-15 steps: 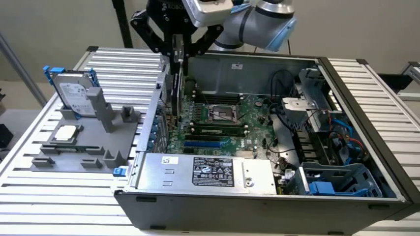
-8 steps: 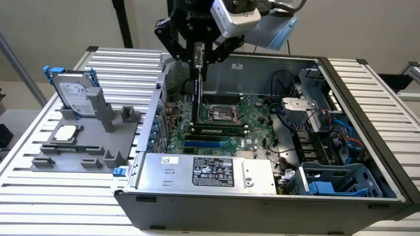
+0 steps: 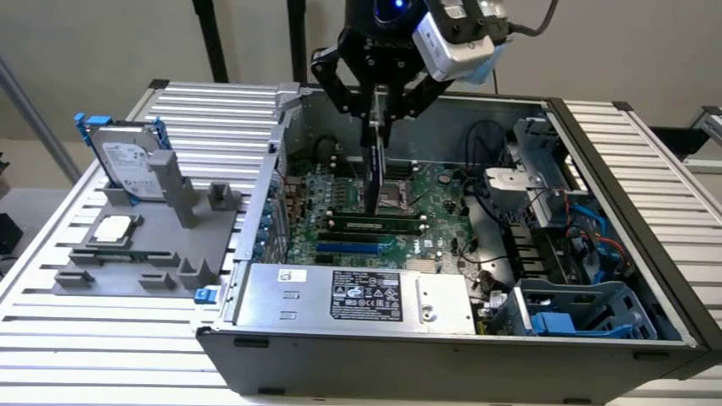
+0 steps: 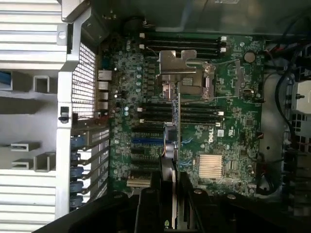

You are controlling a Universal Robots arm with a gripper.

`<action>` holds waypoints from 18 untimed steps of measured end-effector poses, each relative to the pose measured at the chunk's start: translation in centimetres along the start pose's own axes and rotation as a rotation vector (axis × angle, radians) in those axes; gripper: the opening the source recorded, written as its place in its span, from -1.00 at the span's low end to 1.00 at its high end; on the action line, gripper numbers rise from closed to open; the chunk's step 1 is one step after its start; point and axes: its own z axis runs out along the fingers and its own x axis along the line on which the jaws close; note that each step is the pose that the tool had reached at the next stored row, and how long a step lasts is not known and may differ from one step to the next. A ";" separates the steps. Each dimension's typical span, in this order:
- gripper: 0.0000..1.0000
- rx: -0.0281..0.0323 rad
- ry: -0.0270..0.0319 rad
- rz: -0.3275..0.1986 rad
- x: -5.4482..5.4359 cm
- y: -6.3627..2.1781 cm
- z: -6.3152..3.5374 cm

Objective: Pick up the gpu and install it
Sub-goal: 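Pick up the gpu and move the gpu toward the slot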

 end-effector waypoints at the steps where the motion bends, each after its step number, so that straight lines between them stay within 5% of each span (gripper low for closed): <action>1: -1.00 0.0002 0.0000 0.000 -0.5 0.09 0.18; 5: -1.00 0.0006 0.0000 0.000 -1.7 0.27 0.89; 18: -1.00 0.0023 0.0000 0.000 -1.8 0.28 0.98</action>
